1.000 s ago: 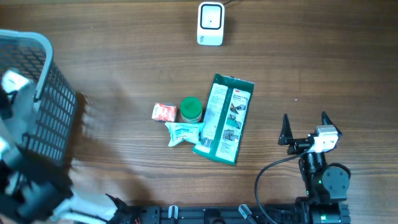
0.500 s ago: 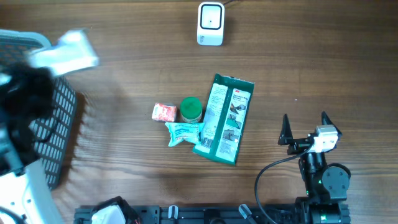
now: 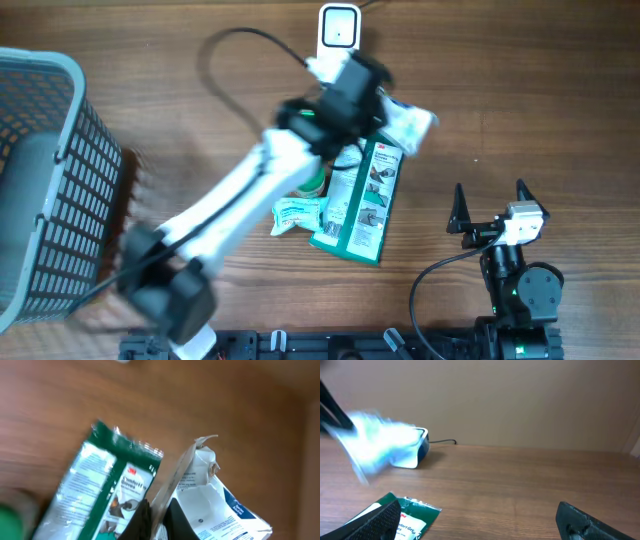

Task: Scan the item barcode
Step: 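Carry the white paper packet over and drop it on the green packet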

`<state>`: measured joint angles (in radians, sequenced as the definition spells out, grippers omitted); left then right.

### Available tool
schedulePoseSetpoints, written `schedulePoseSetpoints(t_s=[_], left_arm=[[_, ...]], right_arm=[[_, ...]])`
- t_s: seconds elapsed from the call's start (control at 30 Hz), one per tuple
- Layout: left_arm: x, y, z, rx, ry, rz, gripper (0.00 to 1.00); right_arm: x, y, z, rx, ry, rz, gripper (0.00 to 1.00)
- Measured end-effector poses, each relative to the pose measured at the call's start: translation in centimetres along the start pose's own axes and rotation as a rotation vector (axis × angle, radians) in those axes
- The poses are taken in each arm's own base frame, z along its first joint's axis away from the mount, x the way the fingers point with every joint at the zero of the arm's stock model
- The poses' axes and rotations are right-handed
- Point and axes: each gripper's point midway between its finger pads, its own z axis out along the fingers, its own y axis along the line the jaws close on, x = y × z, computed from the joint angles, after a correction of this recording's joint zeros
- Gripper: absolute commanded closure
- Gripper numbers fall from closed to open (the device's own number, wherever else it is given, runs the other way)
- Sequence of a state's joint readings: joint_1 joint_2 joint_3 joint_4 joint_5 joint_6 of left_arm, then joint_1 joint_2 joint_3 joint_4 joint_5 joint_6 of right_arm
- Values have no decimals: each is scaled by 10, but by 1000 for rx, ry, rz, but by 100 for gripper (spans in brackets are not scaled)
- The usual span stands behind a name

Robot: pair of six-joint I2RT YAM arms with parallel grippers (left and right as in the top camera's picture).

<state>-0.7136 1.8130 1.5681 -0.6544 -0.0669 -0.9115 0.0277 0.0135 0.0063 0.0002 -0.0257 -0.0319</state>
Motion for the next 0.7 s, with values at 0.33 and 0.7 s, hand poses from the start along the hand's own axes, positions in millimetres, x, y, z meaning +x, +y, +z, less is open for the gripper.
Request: schedulePoseSetpoints(t_s=[0.33, 0.7], left_arm=[[73, 46, 75, -240, 145, 48, 0], [-65, -27, -90, -57, -403, 151, 0]], right_arm=[[0, 0, 0, 0, 0, 0, 0], [0, 0, 0, 0, 0, 0, 0]])
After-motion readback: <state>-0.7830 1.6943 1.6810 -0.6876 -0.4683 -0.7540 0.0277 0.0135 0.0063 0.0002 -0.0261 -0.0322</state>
